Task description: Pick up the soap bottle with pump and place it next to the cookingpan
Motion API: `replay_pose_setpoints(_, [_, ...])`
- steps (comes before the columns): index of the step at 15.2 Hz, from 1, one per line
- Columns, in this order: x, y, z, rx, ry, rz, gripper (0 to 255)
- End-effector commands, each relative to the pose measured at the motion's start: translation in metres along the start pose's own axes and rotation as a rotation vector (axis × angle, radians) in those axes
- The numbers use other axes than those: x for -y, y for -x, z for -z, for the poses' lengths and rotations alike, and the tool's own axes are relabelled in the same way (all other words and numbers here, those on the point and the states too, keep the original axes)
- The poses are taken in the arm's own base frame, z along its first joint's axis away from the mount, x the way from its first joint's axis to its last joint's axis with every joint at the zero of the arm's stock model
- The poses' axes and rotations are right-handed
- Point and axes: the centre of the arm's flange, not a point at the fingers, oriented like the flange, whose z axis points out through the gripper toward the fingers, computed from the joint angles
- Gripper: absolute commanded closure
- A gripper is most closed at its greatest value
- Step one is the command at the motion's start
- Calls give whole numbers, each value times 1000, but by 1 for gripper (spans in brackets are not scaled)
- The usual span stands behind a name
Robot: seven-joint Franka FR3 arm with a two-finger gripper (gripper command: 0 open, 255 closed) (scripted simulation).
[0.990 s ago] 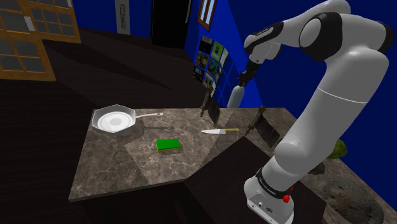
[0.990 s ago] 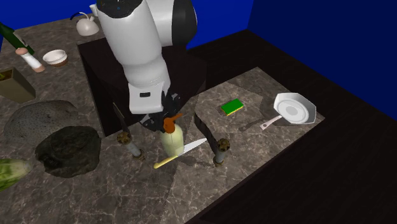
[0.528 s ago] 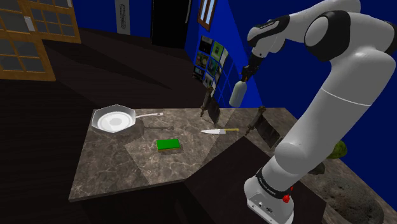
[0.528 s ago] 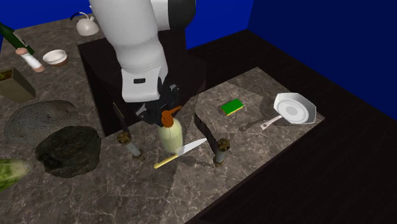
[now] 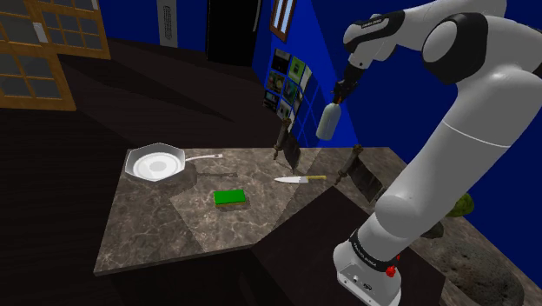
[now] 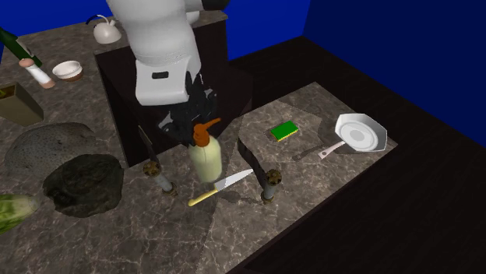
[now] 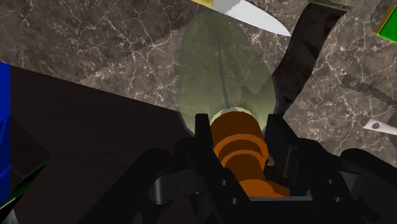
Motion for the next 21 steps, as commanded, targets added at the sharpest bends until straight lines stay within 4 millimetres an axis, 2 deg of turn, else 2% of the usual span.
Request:
replay_pose_setpoints(1, [0,-1,11,0,0,0,255])
replay_pose_setpoints(6, [0,-3,34,0,0,0,255])
replay_pose_setpoints(21, [197,-18,33,0,0,0,255])
